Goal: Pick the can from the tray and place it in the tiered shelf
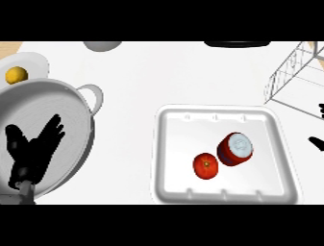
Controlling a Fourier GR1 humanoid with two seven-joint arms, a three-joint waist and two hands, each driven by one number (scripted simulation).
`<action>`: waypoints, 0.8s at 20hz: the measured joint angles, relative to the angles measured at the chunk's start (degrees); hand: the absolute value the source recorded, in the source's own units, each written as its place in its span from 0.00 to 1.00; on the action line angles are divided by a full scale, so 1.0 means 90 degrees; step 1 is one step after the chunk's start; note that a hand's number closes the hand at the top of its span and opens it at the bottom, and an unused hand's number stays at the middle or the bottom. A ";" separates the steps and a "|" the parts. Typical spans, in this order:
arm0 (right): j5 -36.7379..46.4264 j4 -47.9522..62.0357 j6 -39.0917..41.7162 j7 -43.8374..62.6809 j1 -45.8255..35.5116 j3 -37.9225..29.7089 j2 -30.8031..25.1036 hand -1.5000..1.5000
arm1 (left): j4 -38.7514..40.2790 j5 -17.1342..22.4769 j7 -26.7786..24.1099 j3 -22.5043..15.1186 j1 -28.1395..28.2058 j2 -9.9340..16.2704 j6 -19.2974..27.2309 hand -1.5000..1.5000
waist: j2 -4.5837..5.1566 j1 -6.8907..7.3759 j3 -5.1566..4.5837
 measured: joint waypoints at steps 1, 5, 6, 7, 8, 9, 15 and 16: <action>0.0001 0.0065 0.0236 -0.0146 0.0032 -0.0016 -0.0086 0.00 | -0.0036 -0.0017 0.0011 -0.0022 0.0026 -0.0035 0.0000 0.50 | -0.0006 0.0010 0.0000; 0.0018 -0.0155 0.1077 -0.0302 0.0160 0.0057 -0.0472 0.00 | 0.0107 0.0016 0.0022 0.0050 -0.0056 -0.0032 -0.0154 0.50 | -0.0020 0.0000 -0.0011; -0.0015 -0.0259 0.1271 -0.0255 0.0208 0.0031 -0.0597 0.00 | 0.0061 -0.0005 0.0102 0.0041 -0.0078 -0.0044 -0.0128 0.50 | -0.0022 -0.0001 -0.0012; -0.0042 -0.0466 0.1412 -0.0136 0.0268 0.0050 -0.0688 0.00 | 0.0027 0.0003 0.0117 0.0045 -0.0056 -0.0055 -0.0146 0.50 | -0.0026 -0.0006 -0.0018; -0.0071 -0.0675 0.1516 0.0044 0.0269 0.0068 -0.0774 0.00 | -0.0013 0.0028 0.0152 0.0057 -0.0025 -0.0063 -0.0168 0.50 | -0.0026 -0.0003 -0.0025; -0.0127 -0.0974 0.1610 0.0277 0.0317 0.0088 -0.0881 0.00 | -0.0007 0.0016 0.0127 0.0069 -0.0004 -0.0064 -0.0179 0.50 | -0.0031 -0.0018 -0.0029; -0.0156 -0.2646 0.1439 0.2118 0.0323 0.0369 -0.1180 0.00 | 0.0020 -0.0002 0.0210 0.0129 -0.0045 -0.0099 -0.0205 0.50 | -0.0036 -0.0017 -0.0041; -0.0093 -0.2851 0.1315 0.2453 0.0279 0.0435 -0.1164 0.00 | 0.0010 -0.0043 0.0192 0.0101 -0.0030 -0.0121 -0.0208 0.50 | -0.0037 -0.0006 -0.0037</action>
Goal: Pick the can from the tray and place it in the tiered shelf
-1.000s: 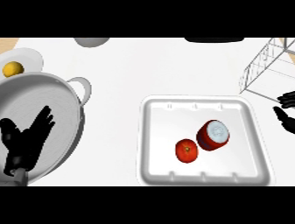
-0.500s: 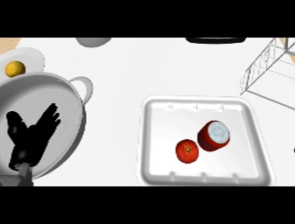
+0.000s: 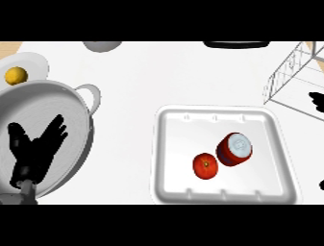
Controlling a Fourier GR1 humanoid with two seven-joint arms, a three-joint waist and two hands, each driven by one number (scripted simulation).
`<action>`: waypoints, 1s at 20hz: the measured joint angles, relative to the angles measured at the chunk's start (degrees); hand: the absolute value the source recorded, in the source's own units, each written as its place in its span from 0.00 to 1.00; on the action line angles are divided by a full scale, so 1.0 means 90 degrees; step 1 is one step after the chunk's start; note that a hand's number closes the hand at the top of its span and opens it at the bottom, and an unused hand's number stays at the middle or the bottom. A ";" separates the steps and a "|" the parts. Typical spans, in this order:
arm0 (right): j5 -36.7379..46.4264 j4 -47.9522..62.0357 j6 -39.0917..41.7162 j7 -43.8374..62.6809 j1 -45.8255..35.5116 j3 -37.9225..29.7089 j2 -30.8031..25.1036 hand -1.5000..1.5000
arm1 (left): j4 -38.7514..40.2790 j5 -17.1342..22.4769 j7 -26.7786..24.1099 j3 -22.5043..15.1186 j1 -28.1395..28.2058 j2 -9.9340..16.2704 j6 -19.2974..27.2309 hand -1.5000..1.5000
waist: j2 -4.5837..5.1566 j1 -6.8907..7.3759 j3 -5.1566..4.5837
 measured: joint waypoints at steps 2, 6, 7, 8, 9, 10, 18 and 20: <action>0.0146 -0.0426 -0.0301 0.0738 -0.0149 0.0187 0.0072 0.00 | -0.0025 -0.0017 -0.0047 -0.0004 0.0015 -0.0034 -0.0031 0.50 | 0.0001 0.0026 0.0003; 0.0624 -0.0844 -0.0816 0.1964 -0.0603 0.0581 0.0358 0.00 | 0.0012 -0.0132 0.0028 -0.0029 -0.0098 -0.0111 0.0020 0.50 | 0.0012 0.0073 0.0012; 0.0806 -0.0977 -0.0962 0.2298 -0.0729 0.0744 0.0440 0.00 | 0.0033 -0.0126 0.0010 -0.0025 -0.0109 -0.0132 -0.0005 0.50 | 0.0013 0.0084 0.0013; 0.1008 -0.1046 -0.1094 0.2609 -0.0863 0.0921 0.0542 0.00 | 0.0009 -0.0157 -0.0002 -0.0045 -0.0109 -0.0158 0.0002 0.50 | 0.0014 0.0099 0.0013; 0.1169 -0.1103 -0.1144 0.2846 -0.0944 0.1036 0.0609 0.00 | 0.0059 -0.0126 -0.0010 0.0004 -0.0127 -0.0138 -0.0062 0.50 | 0.0016 0.0097 0.0012; 0.1320 -0.1252 -0.1223 0.3133 -0.0966 0.1171 0.0702 0.00 | -0.0013 -0.0128 0.0061 0.0010 -0.0104 -0.0140 -0.0045 0.50 | 0.0018 0.0092 0.0007; 0.2207 -0.1070 -0.0948 0.4335 -0.1613 0.2005 0.1415 0.00 | 0.0236 -0.0127 -0.0114 0.0203 -0.0200 -0.0195 -0.0249 0.50 | 0.0013 0.0090 0.0035; 0.2403 -0.0982 -0.0835 0.4347 -0.1555 0.2087 0.1517 0.00 | 0.0291 -0.0133 -0.0125 0.0242 -0.0250 -0.0218 -0.0287 0.50 | 0.0008 0.0079 0.0043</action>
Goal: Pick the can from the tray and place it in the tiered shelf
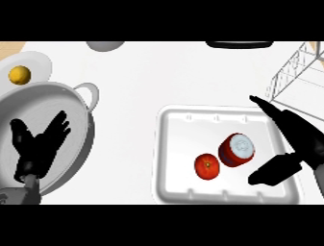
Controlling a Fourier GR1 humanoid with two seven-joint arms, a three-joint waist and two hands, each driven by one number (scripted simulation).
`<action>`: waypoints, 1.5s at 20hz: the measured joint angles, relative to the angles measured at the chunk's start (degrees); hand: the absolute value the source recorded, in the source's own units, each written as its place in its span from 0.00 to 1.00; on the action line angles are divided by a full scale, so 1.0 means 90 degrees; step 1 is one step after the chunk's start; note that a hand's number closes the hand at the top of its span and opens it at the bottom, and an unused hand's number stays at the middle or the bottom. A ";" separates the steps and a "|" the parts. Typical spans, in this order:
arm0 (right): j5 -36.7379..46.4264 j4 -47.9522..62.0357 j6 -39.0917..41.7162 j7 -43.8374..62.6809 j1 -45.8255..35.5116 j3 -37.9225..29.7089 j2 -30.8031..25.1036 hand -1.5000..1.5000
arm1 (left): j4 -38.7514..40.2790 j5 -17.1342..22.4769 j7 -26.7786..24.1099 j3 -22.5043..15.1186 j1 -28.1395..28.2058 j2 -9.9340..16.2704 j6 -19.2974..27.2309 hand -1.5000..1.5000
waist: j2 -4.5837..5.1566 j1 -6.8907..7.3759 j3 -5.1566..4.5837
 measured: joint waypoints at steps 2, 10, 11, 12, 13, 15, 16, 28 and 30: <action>0.0164 0.0083 0.0108 0.0052 0.0054 0.0032 0.0052 0.00 | -0.0035 -0.0033 -0.0042 0.0005 0.0071 -0.0005 -0.0034 0.50 | -0.0003 -0.0005 0.0008; 0.1153 0.0126 0.0101 0.0467 0.0215 0.0181 0.0630 0.00 | -0.0153 -0.0147 0.0149 0.0066 0.0104 -0.0082 -0.0059 0.50 | -0.0001 -0.0018 -0.0004; 0.1262 0.0098 0.0126 0.0488 0.0259 0.0170 0.0689 0.00 | -0.0256 -0.0177 0.0169 0.0058 0.0175 -0.0121 -0.0031 0.50 | 0.0002 -0.0019 -0.0010; 0.1349 0.0135 0.0150 0.0511 0.0255 0.0150 0.0776 0.00 | -0.0182 -0.0180 0.0190 0.0095 0.0095 -0.0127 -0.0056 0.50 | 0.0002 -0.0022 -0.0009; 0.1467 0.0157 0.0158 0.0509 0.0294 0.0145 0.0874 0.00 | -0.0222 -0.0215 0.0205 0.0094 0.0102 -0.0169 -0.0037 0.50 | 0.0004 -0.0022 -0.0012; 0.1723 0.0414 0.0134 0.0415 0.0225 0.0164 0.1136 0.00 | -0.0327 -0.0227 0.0310 0.0129 0.0128 -0.0180 -0.0062 0.50 | 0.0013 -0.0015 -0.0026; 0.1775 0.0362 0.0212 0.0427 0.0280 0.0137 0.1158 0.00 | -0.0280 -0.0194 0.0324 0.0196 0.0099 -0.0146 -0.0146 0.50 | 0.0016 -0.0021 -0.0027; 0.3145 0.1445 0.0022 -0.0196 0.0434 0.0105 0.1852 0.00 | -0.0342 -0.0441 0.0284 0.0291 0.0160 -0.0387 -0.0192 0.50 | 0.0012 -0.0021 -0.0017; 0.3336 0.1554 -0.0034 -0.0324 0.0460 0.0049 0.1964 0.00 | -0.0369 -0.0457 0.0288 0.0333 0.0189 -0.0422 -0.0210 0.50 | 0.0011 -0.0023 -0.0018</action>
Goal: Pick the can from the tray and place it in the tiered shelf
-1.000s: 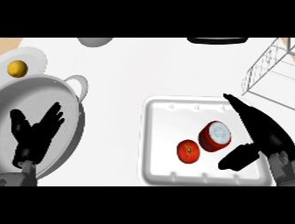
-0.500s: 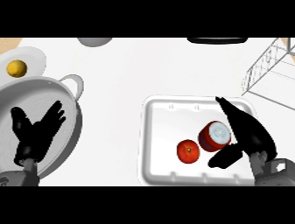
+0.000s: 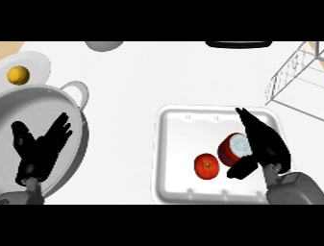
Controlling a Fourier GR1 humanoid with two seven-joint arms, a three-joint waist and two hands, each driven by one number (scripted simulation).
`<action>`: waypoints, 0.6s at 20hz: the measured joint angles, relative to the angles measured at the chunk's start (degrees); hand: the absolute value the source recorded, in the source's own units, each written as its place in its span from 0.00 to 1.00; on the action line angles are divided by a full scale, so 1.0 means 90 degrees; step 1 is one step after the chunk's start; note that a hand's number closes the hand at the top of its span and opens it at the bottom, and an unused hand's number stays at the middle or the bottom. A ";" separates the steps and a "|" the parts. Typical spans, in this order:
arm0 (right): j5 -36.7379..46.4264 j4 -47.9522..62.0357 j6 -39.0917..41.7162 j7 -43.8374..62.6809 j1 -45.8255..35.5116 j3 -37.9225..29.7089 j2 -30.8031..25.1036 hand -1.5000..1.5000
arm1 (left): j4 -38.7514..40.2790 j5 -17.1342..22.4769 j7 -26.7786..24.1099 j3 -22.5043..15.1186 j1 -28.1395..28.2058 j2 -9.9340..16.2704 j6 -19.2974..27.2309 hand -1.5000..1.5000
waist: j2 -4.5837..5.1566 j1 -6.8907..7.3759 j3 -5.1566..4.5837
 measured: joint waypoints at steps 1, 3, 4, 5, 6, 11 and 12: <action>-0.0002 0.0096 0.0026 -0.0104 -0.0070 -0.0107 0.0018 0.00 | -0.0098 0.0013 0.0017 0.0021 0.0067 0.0008 -0.0035 0.50 | 0.0002 0.0003 -0.0003; 0.0091 0.0353 -0.0030 -0.0289 -0.0210 -0.0224 0.0185 0.00 | -0.0153 -0.0044 0.0094 0.0031 0.0083 -0.0014 -0.0024 0.50 | -0.0002 0.0006 -0.0022; 0.0096 0.0437 -0.0060 -0.0433 -0.0214 -0.0294 0.0228 0.00 | -0.0193 -0.0103 0.0033 -0.0003 0.0123 -0.0069 -0.0013 0.50 | -0.0013 0.0002 -0.0029; 0.0165 0.0506 -0.0124 -0.0552 -0.0201 -0.0293 0.0296 0.00 | -0.0117 -0.0139 0.0082 0.0020 0.0008 -0.0082 0.0022 0.50 | -0.0029 -0.0003 -0.0038; 0.0237 0.0498 -0.0180 -0.0619 -0.0153 -0.0281 0.0370 0.00 | -0.0096 -0.0142 -0.0010 0.0049 0.0079 -0.0081 -0.0033 0.50 | -0.0040 -0.0005 -0.0042; 0.0369 0.0832 -0.0235 -0.1157 -0.0168 -0.0502 0.0492 0.00 | 0.0076 -0.0170 -0.0037 0.0168 -0.0062 -0.0088 -0.0140 0.50 | -0.0083 -0.0005 -0.0050; 0.0399 0.0941 -0.0260 -0.1252 -0.0201 -0.0486 0.0561 1.00 | 0.0107 -0.0222 -0.0040 0.0149 -0.0114 -0.0111 -0.0108 0.50 | -0.0091 -0.0002 -0.0047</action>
